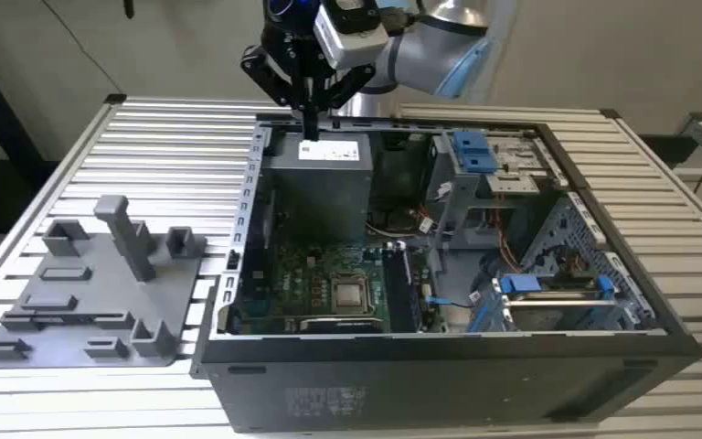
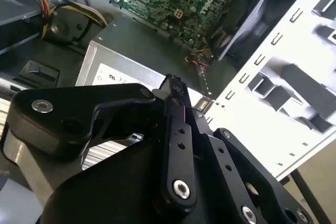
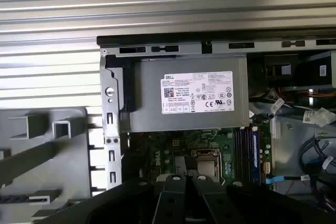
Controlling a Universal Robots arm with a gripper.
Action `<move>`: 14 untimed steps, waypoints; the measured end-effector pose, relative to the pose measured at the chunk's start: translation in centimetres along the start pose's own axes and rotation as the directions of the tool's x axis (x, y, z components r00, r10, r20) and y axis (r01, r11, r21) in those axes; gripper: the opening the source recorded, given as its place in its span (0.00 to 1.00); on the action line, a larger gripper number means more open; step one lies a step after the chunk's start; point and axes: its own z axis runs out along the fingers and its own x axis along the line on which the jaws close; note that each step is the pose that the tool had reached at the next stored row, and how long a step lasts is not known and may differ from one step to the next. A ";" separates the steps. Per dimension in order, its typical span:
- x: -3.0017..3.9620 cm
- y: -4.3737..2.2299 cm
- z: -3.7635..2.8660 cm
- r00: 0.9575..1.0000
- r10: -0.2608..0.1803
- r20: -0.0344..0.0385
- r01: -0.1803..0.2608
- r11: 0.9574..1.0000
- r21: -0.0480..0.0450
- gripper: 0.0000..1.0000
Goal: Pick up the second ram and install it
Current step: 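Reach for the second ram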
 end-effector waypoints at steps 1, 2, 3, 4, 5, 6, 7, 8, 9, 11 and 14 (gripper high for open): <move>0.00 0.00 0.00 1.000 0.000 0.000 0.000 1.000 0.000 0.11; 0.00 0.00 0.00 1.000 0.000 0.000 0.000 1.000 0.000 0.11; 0.00 0.00 0.00 1.000 0.000 0.000 0.000 1.000 0.000 0.11; 0.00 0.00 0.00 1.000 0.000 0.000 0.000 1.000 0.000 0.11; 0.00 0.00 0.00 1.000 0.000 0.000 0.000 1.000 0.000 0.11; 0.00 0.00 0.00 1.000 0.000 -0.001 0.000 1.000 0.000 0.11; 0.00 0.00 0.00 1.000 0.000 0.000 0.000 1.000 0.000 0.11; 0.00 0.00 0.00 1.000 0.000 -0.001 0.000 1.000 0.000 0.11; 0.00 0.00 0.00 1.000 0.000 -0.001 0.000 1.000 0.000 0.11; 0.00 0.00 0.00 1.000 0.000 -0.001 0.000 1.000 0.000 0.11; 0.05 0.00 0.00 1.000 0.000 -0.001 0.000 1.000 0.000 0.11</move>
